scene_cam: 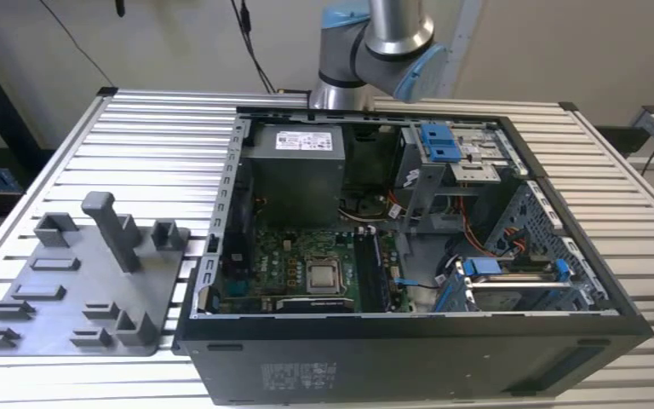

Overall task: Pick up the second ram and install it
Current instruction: 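Pick up the second ram and move it above second insertion slot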

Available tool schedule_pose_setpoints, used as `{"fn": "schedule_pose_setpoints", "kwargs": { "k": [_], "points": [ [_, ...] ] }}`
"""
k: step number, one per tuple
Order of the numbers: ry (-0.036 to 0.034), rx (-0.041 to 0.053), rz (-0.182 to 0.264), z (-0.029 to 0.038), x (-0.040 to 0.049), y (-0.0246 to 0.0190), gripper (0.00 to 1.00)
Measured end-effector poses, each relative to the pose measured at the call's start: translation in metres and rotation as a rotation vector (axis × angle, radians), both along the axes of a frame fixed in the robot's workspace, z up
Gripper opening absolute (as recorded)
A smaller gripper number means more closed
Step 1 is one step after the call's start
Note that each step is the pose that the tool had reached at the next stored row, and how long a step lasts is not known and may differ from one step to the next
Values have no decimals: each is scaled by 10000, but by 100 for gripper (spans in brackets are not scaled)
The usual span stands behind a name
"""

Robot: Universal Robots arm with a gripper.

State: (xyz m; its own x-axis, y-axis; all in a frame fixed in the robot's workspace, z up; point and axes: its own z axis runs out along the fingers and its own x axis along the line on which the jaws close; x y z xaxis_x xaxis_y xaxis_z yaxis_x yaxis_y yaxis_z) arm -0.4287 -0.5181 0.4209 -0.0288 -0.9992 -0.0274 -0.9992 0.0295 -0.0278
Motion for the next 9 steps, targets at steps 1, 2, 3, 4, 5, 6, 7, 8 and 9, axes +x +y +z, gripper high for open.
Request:
{"fn": "schedule_pose_setpoints", "kwargs": {
  "k": [1,2,3,4,5,6,7,8,9],
  "points": [
    [0,-1,0,0,0,0,14],
    [-1,-1,0,0,0,0,14],
    [-1,-1,-2,-1,-1,1,14],
    [0,-2,-2,0,-1,1,14],
    [-1,-1,-2,0,1,1,14],
    [0,-2,-1,0,6,1,14],
    [1,-3,-1,1,11,1,14],
    [0,-1,0,0,19,0,14],
    [0,-2,0,0,28,1,14]
  ]
}}
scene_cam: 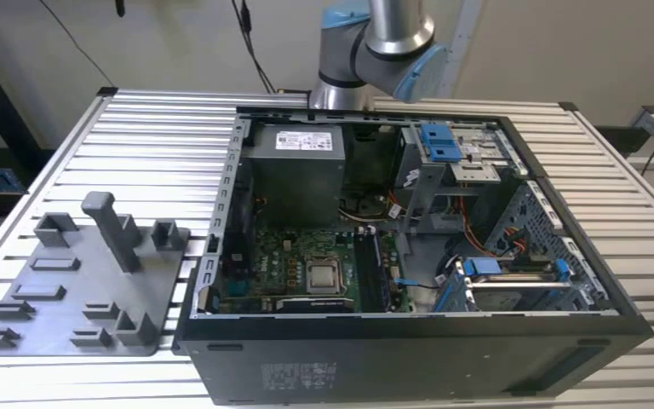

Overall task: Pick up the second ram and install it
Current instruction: 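Pick up the second ram and move it above second insertion slot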

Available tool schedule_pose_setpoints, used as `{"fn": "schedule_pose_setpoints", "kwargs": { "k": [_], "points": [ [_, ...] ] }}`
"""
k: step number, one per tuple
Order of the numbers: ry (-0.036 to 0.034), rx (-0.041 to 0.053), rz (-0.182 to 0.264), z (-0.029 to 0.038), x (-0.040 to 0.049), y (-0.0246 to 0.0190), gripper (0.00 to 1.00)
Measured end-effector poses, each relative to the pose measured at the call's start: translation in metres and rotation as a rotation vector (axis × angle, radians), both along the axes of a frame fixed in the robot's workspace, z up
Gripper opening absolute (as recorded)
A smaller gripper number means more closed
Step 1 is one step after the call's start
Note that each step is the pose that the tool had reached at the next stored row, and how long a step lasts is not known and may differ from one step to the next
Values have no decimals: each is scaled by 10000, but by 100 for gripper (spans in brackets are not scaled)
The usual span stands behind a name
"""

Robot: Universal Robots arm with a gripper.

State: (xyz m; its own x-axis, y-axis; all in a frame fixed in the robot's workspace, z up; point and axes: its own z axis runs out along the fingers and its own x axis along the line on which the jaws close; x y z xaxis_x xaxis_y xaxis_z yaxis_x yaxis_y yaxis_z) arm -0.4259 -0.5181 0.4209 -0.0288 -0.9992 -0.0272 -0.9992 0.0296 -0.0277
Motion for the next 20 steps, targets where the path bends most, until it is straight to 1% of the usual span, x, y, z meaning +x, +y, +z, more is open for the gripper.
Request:
{"fn": "schedule_pose_setpoints", "kwargs": {
  "k": [10,20],
  "points": [
    [-1,1,0,-1,124,-1,14],
    [0,0,0,-1,306,0,14]
  ]
}}
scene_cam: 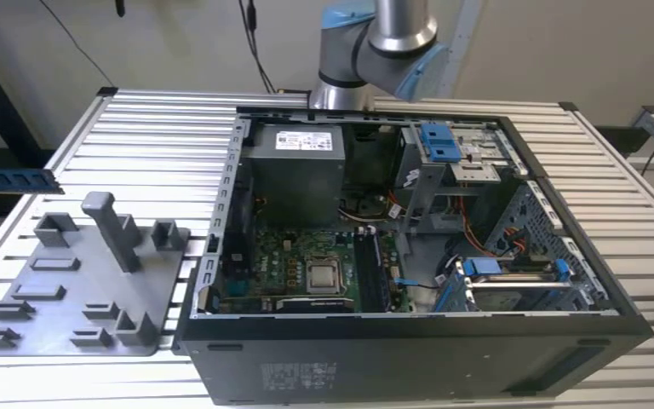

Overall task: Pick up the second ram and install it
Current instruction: 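Pick up the second ram and move it above second insertion slot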

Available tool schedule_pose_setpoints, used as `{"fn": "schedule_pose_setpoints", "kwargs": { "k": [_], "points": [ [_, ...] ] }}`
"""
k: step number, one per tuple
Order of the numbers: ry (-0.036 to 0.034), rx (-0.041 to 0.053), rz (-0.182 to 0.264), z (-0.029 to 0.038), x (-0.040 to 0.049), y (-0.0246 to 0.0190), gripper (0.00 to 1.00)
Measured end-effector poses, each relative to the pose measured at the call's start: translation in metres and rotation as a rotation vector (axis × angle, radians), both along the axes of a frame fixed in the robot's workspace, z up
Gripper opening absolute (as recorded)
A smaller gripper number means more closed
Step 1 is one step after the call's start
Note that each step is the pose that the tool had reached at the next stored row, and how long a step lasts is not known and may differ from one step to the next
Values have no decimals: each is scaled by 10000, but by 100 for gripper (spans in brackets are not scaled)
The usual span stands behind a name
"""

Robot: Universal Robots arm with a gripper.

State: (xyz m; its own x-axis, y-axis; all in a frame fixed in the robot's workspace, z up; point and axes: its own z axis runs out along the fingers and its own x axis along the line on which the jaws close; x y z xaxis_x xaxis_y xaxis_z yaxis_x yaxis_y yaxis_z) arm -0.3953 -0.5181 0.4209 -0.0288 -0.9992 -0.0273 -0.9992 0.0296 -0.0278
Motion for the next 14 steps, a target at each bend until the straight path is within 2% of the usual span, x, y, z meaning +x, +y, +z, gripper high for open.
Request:
{"fn": "schedule_pose_setpoints", "kwargs": {
  "k": [14],
  "points": [
    [0,-1,0,0,286,0,14]
  ]
}}
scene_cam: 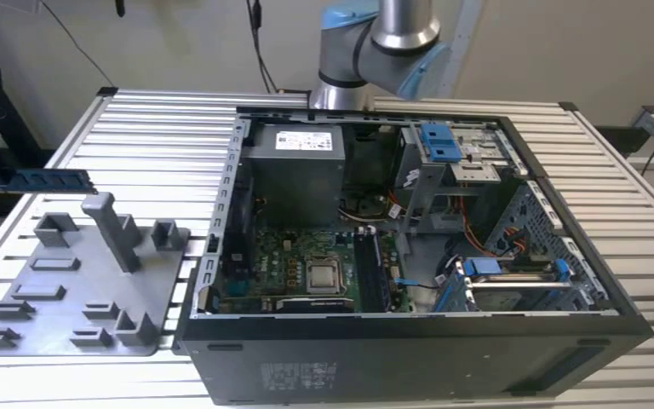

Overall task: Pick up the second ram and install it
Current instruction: 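Pick up the second ram and move it above second insertion slot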

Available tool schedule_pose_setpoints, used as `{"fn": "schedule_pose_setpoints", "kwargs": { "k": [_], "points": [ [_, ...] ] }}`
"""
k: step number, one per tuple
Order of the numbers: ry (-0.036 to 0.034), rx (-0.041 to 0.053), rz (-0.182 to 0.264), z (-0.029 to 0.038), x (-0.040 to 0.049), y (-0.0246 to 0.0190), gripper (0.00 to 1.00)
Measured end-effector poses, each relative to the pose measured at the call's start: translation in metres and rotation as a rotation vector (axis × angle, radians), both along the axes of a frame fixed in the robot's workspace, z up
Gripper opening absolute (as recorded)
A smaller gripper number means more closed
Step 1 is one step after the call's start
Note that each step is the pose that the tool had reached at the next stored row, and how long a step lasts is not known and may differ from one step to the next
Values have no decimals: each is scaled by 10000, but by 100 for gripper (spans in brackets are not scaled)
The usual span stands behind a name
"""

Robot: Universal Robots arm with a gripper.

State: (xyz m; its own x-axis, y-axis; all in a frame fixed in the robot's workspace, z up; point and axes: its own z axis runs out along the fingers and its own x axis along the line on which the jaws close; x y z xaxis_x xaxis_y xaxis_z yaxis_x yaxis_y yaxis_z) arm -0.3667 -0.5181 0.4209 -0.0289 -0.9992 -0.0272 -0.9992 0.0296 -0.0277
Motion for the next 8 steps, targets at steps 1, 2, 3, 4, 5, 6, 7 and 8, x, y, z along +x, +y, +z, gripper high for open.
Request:
{"fn": "schedule_pose_setpoints", "kwargs": {
  "k": [1,2,3,4,5,6,7,8],
  "points": [
    [0,0,1,0,21,0,14],
    [0,0,0,0,42,0,14],
    [0,0,0,0,63,0,14],
    [0,0,1,0,84,0,14],
    [0,0,0,0,105,0,14],
    [-1,1,0,-1,127,0,14],
    [-1,1,1,-1,149,0,14],
    [0,1,1,0,171,0,14]
  ]
}}
